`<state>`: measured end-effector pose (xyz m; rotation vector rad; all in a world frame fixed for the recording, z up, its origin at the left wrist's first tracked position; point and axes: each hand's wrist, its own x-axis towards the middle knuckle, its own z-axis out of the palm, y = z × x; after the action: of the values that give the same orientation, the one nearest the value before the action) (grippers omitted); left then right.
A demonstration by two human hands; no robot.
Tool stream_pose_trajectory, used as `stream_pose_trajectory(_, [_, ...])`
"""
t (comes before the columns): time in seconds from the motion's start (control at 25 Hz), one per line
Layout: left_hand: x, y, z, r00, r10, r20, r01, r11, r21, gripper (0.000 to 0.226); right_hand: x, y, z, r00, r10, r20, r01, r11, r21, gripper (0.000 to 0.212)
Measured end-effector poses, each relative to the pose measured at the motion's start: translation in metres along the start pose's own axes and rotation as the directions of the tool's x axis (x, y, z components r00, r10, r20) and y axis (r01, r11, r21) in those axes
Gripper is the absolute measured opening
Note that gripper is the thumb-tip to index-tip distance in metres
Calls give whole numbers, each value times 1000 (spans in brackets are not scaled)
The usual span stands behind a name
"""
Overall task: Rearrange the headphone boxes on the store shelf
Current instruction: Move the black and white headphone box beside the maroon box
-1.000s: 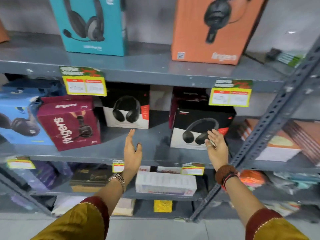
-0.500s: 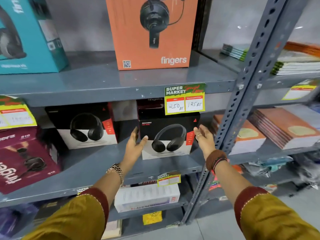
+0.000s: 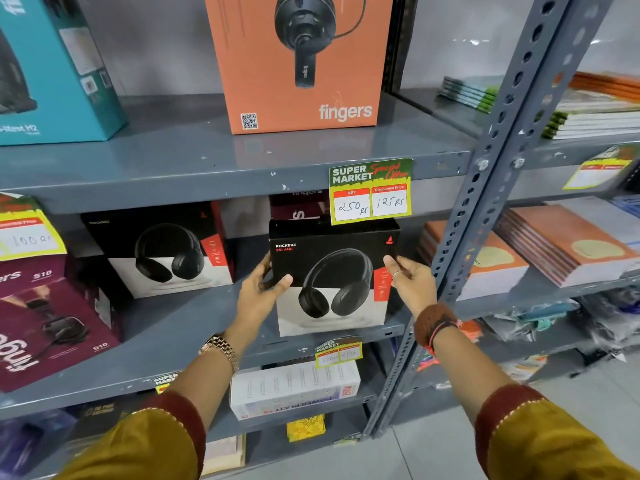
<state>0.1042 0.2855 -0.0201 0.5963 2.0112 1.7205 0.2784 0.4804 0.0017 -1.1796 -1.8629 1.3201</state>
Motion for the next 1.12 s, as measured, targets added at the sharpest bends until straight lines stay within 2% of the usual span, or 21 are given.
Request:
stream_pose_trajectory(0.2, [-36, -2, -24, 993, -116, 32, 114, 992, 52, 56, -34, 0, -15, 994, -79, -73, 66, 983, -169, 49])
stream_pose_trajectory(0.36, [-58, 1, -45, 988, -149, 30, 145, 985, 91, 59, -54, -4, -15, 992, -119, -37, 111, 980, -167, 65])
stream_pose_trajectory(0.52, [-78, 7, -71, 991, -137, -6, 137, 988, 65, 57, -74, -20, 1, 991, -130, 12, 131, 979, -158, 34])
stream_pose_trajectory(0.76, [-94, 18, -129, 995, -84, -45, 87, 994, 61, 47, -90, -43, 65, 977, -178, 119, 183, 983, -30, 48])
stream_pose_trajectory(0.88, [-85, 12, -162, 993, -64, -96, 71, 995, 76, 42, -99, -56, 106, 966, -187, 180, 184, 982, 34, 33])
stream_pose_trajectory(1.12, [-61, -5, -211, 982, -95, -162, 113, 988, 104, 49, -108, -69, 183, 979, -79, 187, 66, 995, 75, 35])
